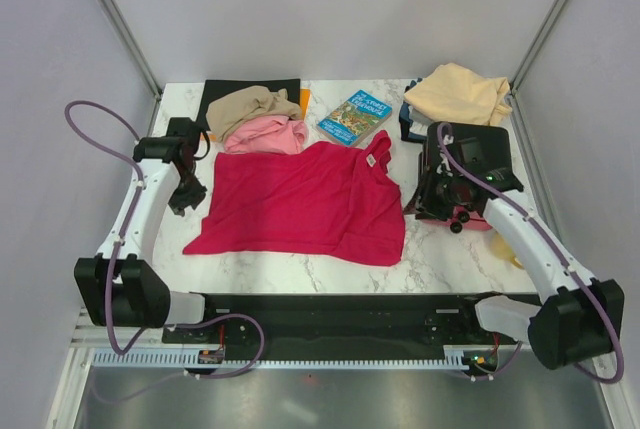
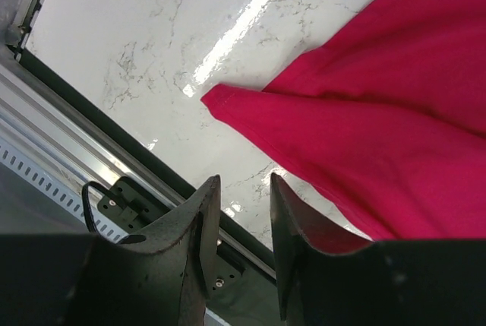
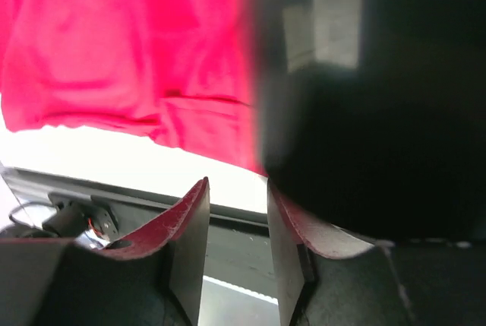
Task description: Fold and stack the t-shirts
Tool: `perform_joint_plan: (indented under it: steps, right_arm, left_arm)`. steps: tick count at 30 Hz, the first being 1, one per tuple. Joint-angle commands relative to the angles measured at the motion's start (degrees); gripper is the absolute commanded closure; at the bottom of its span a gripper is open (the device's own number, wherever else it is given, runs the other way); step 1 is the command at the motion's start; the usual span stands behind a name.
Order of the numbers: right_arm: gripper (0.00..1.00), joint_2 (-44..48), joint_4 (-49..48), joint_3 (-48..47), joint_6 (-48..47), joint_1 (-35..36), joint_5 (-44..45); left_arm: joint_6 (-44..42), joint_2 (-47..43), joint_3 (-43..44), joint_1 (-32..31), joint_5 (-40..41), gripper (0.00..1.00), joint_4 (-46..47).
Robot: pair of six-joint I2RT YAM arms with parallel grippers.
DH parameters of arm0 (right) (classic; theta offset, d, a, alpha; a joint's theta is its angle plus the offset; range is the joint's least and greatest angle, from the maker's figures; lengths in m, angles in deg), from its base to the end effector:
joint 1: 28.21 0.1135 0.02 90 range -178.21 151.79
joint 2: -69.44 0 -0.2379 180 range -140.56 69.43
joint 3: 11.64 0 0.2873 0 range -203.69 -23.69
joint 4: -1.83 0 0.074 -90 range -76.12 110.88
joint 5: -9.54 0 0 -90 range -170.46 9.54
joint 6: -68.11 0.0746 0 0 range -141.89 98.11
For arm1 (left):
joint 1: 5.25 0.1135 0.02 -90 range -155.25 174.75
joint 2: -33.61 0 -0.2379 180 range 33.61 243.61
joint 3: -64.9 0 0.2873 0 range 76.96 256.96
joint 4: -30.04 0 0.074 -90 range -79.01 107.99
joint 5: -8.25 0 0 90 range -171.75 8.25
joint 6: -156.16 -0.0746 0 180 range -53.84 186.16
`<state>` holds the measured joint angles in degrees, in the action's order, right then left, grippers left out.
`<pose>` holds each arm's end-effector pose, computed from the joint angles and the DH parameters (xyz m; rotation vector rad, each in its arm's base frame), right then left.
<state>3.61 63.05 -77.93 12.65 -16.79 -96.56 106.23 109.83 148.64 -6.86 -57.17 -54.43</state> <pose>0.2714 0.0759 0.2057 0.4454 2.6765 0.6292 0.2810 0.0231 0.2440 -0.9685 2.5690 0.4471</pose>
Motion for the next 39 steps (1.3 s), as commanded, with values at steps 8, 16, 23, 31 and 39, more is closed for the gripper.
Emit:
perform_joint_plan:
  steps: [8,16,23,31,39]
  right_arm:
    - [0.54,-12.14,-10.05,-7.99,2.89,15.38,4.84]
    - [0.56,-6.95,-9.62,-7.37,5.53,15.47,8.99]
    - [0.56,-12.3,-13.3,-9.3,3.96,20.56,4.76]
    - [0.56,-26.36,-11.55,-18.35,-1.75,24.44,9.24]
    - [0.56,-38.23,-7.34,-24.85,-6.77,26.19,10.12]
  left_arm:
    - [-5.97,4.54,7.42,0.29,-3.75,0.6,3.08]
    - [-7.11,4.45,6.98,0.29,-3.75,0.6,3.87]
    - [-8.25,5.95,6.54,0.29,-7.17,0.6,7.03]
    - [-10.19,6.92,8.39,0.29,-7.97,0.59,7.65]
    - [-11.69,6.65,8.83,0.29,-8.32,0.6,7.65]
